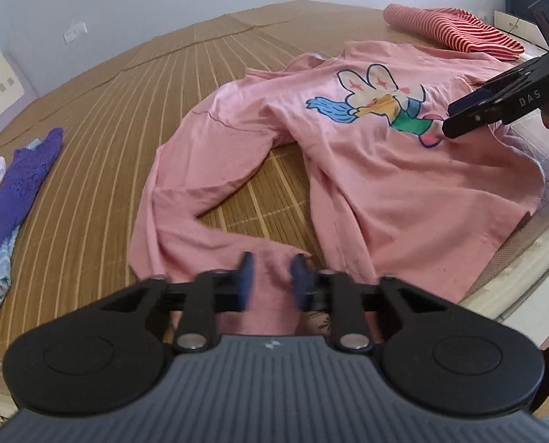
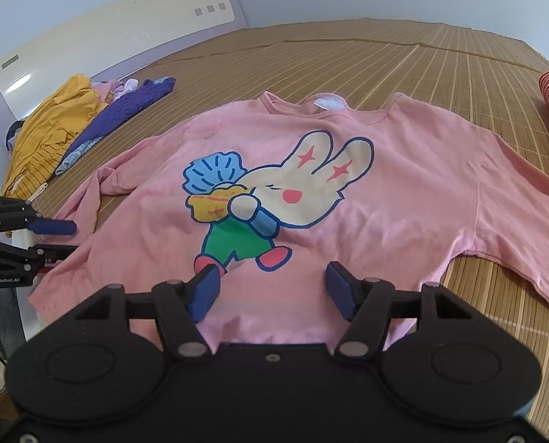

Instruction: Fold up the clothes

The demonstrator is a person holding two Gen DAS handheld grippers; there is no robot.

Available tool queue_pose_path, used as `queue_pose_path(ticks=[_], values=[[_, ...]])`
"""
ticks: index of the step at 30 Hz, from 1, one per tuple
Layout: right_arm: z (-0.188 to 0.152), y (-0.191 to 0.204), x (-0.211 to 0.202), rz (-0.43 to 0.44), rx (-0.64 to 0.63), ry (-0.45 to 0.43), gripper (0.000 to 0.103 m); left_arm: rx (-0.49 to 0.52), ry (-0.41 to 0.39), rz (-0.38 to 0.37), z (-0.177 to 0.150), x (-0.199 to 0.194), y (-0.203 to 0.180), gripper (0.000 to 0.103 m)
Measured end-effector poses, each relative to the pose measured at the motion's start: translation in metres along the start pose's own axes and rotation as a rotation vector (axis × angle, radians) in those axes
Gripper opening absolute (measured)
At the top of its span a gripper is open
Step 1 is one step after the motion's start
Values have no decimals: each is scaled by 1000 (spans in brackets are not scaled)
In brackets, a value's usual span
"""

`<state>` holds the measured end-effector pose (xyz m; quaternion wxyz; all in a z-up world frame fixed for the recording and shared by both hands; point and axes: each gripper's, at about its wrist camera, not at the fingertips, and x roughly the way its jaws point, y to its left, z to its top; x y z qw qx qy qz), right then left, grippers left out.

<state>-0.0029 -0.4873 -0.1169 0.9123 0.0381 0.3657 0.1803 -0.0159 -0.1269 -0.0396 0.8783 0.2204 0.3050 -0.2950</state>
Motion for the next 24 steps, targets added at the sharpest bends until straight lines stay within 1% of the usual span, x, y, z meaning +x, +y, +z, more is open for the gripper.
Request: queue_pose_path(ticks=[1, 2, 3, 7, 9, 13, 14, 16, 19, 21, 22, 24], values=[[0, 0, 0, 0, 1, 0, 66, 18, -7, 31, 0, 2, -1, 11], [0, 0, 0, 1, 1, 0, 67, 38, -17, 70, 0, 2, -1, 8], [0, 0, 0, 3, 0, -1, 67, 30, -32, 83, 1, -1, 3, 6], [-1, 0, 0, 8, 2, -3, 68, 3, -79, 139, 6, -16, 27, 6], [-1, -1, 0, 8, 4, -2, 68, -26, -114, 194, 10, -31, 47, 6], [-1, 1, 1, 1, -3, 1, 68, -105, -146, 323, 11, -55, 89, 6], [-1, 1, 1, 2, -2, 1, 69, -117, -142, 360, 9, -61, 99, 5], [-1, 1, 1, 2, -4, 1, 69, -133, -95, 388, 5, -67, 115, 6], [-1, 2, 1, 2, -7, 3, 70, -142, -71, 288, 2, -69, 112, 6], [0, 2, 2, 2, -11, 5, 71, -129, -54, 196, -1, -62, 98, 17], [0, 3, 2, -1, -15, 6, 71, -134, -49, 149, -2, -56, 90, 18], [0, 3, 2, -4, -22, 8, 71, -127, -43, 79, -2, -45, 74, 18]])
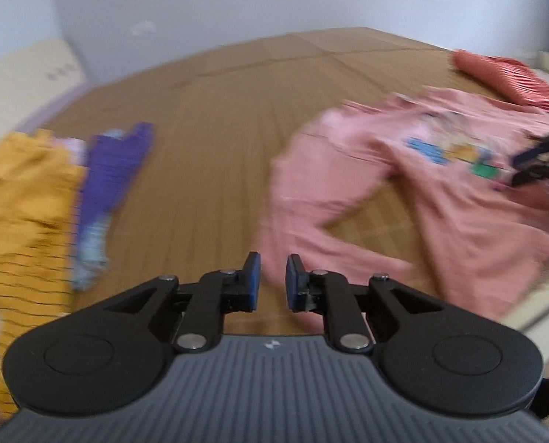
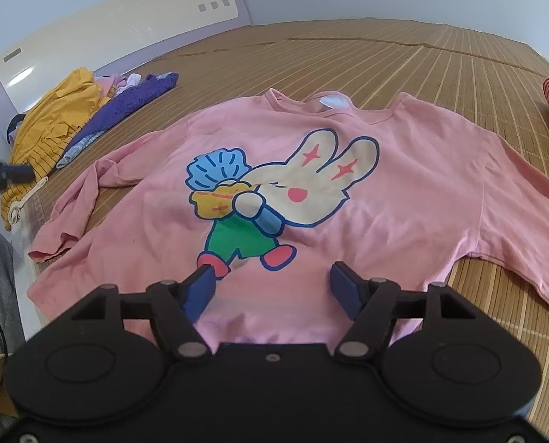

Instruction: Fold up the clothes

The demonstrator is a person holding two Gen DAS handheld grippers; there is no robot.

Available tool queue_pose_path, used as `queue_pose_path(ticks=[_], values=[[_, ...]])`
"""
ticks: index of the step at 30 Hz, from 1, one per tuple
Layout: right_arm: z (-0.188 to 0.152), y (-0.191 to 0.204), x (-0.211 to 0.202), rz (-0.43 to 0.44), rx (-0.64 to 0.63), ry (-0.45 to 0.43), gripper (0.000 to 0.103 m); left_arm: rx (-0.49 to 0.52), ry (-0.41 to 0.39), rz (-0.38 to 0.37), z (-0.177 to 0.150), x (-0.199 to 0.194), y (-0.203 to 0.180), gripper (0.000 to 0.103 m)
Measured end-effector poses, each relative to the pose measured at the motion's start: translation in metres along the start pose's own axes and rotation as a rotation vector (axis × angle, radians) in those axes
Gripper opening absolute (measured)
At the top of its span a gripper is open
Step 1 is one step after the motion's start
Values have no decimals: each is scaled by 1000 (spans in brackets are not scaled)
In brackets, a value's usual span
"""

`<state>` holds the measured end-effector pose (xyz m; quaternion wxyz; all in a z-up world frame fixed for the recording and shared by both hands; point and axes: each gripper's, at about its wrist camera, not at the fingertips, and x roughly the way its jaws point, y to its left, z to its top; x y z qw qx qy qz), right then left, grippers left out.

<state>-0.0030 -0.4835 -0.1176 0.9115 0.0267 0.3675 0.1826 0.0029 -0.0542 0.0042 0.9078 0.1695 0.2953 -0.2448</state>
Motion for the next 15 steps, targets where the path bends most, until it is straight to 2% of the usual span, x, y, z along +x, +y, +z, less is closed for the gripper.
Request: queue_pose_path(ticks=[2, 5, 8, 11, 13, 14, 15], values=[[-1, 0, 0, 1, 1, -1, 71, 39, 13, -45, -1, 9, -19, 22], [-1, -2, -1, 4, 4, -2, 71, 125, 21, -107, 0, 17, -46, 48], [-1, 4, -1, -10, 15, -5, 71, 208, 34, -68, -2, 25, -63, 48], [-2, 4, -1, -11, 12, -4, 71, 179, 54, -79, -6, 36, -62, 48], [-2, 4, -2, -10, 11, -2, 71, 159, 40, -81, -10, 39, -60, 41], [-2, 4, -2, -10, 11, -1, 71, 144, 35, -68, -11, 38, -59, 10], [-2, 4, -2, -9, 11, 0, 72, 129, 30, -56, -11, 37, -58, 6]])
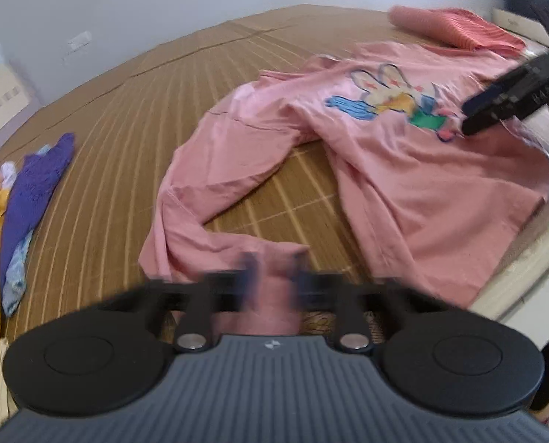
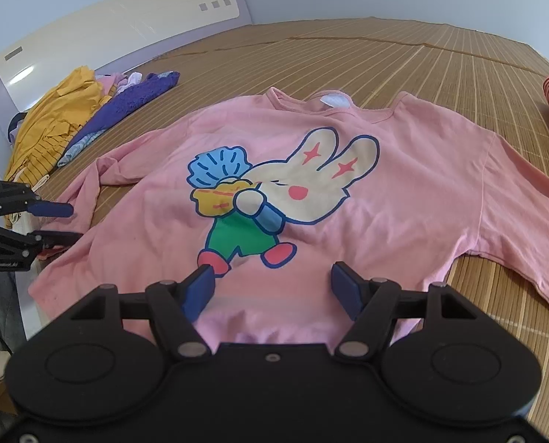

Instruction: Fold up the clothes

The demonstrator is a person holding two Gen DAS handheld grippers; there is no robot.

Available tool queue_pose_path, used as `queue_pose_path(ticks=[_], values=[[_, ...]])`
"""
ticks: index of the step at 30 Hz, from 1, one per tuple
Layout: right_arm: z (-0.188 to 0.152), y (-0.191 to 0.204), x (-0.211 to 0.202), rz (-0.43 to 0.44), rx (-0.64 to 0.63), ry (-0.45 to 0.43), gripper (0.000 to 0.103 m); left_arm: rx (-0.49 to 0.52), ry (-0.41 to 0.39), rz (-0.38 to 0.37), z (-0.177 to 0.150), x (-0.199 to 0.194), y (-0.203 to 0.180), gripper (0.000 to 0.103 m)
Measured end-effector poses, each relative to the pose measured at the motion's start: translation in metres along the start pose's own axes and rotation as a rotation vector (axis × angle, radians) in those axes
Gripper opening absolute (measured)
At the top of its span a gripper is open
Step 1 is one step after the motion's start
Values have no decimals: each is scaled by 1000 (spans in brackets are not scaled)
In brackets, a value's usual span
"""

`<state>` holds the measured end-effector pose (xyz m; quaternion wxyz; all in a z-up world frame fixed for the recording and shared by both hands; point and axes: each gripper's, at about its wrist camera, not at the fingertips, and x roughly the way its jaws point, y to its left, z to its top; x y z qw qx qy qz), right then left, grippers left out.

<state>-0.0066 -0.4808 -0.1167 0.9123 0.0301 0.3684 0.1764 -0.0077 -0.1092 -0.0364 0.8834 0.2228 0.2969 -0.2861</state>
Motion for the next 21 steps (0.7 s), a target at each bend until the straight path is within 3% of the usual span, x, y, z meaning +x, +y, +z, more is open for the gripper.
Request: queue_pose_path(ticks=[5, 8, 11, 13, 15, 21], values=[[0, -1, 0, 6, 3, -1, 72, -64, -94, 101, 8, -26, 32, 5], [0, -1, 0, 5, 2, 0, 72, -83, -85, 175, 10, -40, 59, 5], [0, 0, 0, 6, 1, 1, 73, -117, -71, 151, 7, -47, 71, 6], [0, 0, 1, 5, -1, 2, 74, -165, -34, 93, 3, -41, 71, 14], [0, 1, 1, 0, -5, 3, 74, -210, 7, 61, -3, -30, 67, 32], [0, 0, 1, 3, -6, 3, 74, -285, 83, 59, -19, -1, 55, 47]])
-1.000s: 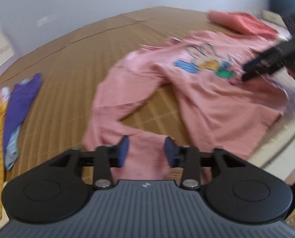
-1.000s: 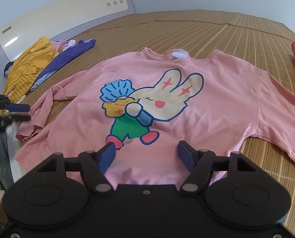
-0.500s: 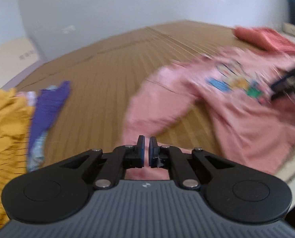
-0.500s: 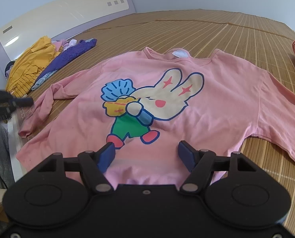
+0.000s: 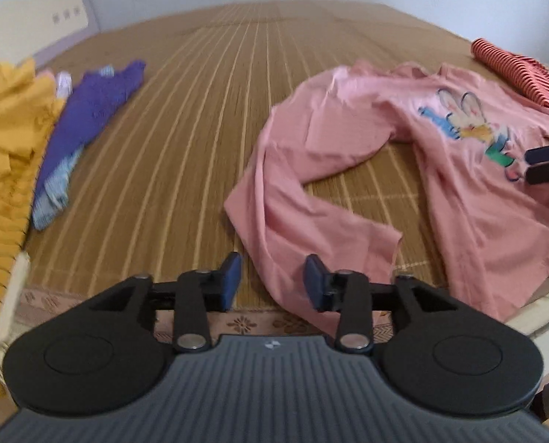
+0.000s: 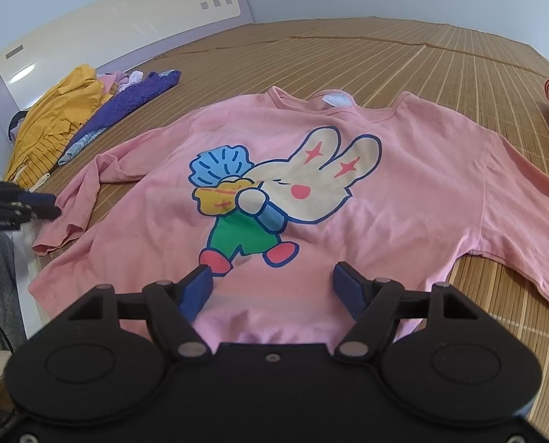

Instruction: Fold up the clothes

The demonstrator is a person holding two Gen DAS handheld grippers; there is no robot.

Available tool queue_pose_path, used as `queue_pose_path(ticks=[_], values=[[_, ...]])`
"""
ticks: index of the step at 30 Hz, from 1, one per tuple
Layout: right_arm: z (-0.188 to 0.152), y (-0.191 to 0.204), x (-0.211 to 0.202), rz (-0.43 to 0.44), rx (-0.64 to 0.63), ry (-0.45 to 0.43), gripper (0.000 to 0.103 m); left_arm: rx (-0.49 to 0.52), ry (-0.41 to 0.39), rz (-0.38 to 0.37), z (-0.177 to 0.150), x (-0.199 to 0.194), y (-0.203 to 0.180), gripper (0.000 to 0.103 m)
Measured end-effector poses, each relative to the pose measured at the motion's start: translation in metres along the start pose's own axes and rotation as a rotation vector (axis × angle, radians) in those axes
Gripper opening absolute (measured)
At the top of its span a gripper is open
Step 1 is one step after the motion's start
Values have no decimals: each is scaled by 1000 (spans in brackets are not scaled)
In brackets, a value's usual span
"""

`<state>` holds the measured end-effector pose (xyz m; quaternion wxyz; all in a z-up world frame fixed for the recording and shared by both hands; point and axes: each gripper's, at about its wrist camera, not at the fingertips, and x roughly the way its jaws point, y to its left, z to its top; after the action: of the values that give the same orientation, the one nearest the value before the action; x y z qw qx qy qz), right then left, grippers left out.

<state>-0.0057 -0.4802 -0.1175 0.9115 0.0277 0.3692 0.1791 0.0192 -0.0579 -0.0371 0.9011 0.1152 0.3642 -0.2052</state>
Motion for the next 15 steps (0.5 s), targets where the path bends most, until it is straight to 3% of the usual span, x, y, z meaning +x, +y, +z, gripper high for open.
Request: queue_pose_path(ticks=[2, 3, 5, 8, 11, 15], values=[[0, 0, 0, 1, -5, 1, 74, -20, -15, 10, 0, 4, 4, 47], [0, 1, 0, -1, -9, 4, 74, -23, -32, 15, 1, 4, 7, 37], [0, 3, 0, -8, -27, 12, 74, 22, -60, 69, 3, 3, 11, 8], [-1, 4, 0, -11, -31, 14, 74, 142, -56, 156, 10, -1, 18, 8], [-1, 3, 0, -7, -29, 13, 74, 168, -77, 243, 22, -12, 35, 8], [-1, 3, 0, -7, -32, 15, 75, 235, -80, 434, 39, -19, 58, 8]])
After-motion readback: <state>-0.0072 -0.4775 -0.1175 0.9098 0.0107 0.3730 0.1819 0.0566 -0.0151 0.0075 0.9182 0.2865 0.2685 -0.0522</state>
